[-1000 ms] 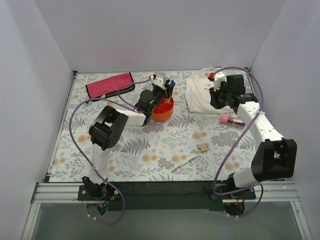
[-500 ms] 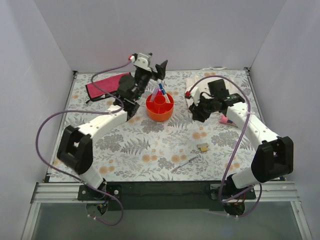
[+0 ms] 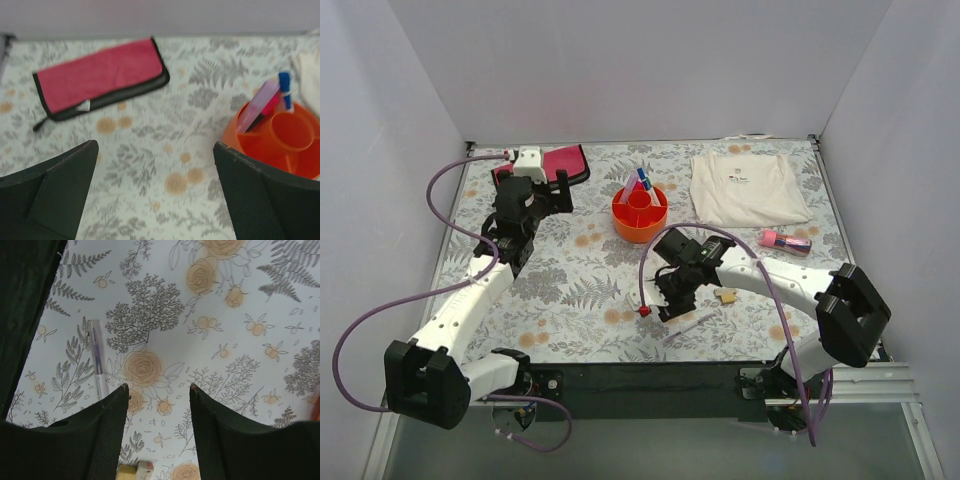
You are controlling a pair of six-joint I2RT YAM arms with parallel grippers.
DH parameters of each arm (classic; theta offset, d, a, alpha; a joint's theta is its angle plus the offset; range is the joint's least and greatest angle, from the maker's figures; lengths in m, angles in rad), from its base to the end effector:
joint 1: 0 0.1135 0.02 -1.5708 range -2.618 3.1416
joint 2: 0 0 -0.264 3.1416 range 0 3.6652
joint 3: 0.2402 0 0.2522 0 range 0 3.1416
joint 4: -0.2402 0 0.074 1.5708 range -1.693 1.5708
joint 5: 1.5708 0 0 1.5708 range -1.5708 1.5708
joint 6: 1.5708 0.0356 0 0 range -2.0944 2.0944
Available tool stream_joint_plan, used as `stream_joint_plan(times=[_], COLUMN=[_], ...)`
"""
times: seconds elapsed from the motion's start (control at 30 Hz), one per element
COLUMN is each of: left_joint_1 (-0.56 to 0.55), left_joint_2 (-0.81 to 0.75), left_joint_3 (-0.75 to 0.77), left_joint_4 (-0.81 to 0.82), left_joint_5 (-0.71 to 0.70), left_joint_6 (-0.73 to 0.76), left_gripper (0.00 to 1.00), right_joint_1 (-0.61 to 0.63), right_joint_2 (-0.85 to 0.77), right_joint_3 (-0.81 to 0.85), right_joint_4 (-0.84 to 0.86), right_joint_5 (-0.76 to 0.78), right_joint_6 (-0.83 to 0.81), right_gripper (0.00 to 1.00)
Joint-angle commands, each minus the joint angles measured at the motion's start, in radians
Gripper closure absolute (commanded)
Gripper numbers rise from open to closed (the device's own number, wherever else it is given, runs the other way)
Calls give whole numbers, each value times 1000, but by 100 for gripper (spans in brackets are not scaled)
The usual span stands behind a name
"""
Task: Sort the stationery into containers
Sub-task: Pick up the pen from the center of the board.
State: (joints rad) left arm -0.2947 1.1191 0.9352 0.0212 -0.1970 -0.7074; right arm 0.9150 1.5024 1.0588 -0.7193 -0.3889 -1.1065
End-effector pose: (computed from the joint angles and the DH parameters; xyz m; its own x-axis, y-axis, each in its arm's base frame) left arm 0.2547 -0.0700 0.3476 -0.1828 -0.6105 -0.7706 -0.0247 0.7864 -0.6172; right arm 0.1670 0.2392 0.2278 0.4871 -0.7237 -0.4888 -0.8700 -0.4512 -0.1988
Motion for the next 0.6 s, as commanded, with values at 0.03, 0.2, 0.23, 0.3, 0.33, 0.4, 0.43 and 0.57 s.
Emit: stream_joint_plan(times=[0.03,0.2,0.23,0.3,0.33,0.4,0.43,0.57], left_joint_1=[55,77,80,88,91,98,100,106], left_joint_2=[-28,-45,-47,-44,-42,-38,-38,-41], left_joint_3=[-64,-78,-78,-76,-75,-72,-72,-73], left_joint_4=[-142,-129,-126,-118,-116,-113,-112,-104], left_joint_5=[36,41,42,42,44,51,53,62], left_joint_6=[-86,-61,-60,-55,-55,-59,-61,-61], left_gripper=[4,5,5,5,5,5,6,6], right_joint_1=[57,110,116,131,137,160,166,189], right_joint_2=[10,-11,-13,-22,-27,-45,-48,-45], right_joint_3=[-69,-123,-131,-152,-163,-200,-209,-244], right_joint_4=[-26,-22,-20,-5,6,38,70,156], right_joint_5=[73,81,81,82,87,108,116,166], right_joint_6=[-144,-138,-121,-105,-95,-79,-57,-12], right_gripper=[47,49,49,49,49,50,51,55])
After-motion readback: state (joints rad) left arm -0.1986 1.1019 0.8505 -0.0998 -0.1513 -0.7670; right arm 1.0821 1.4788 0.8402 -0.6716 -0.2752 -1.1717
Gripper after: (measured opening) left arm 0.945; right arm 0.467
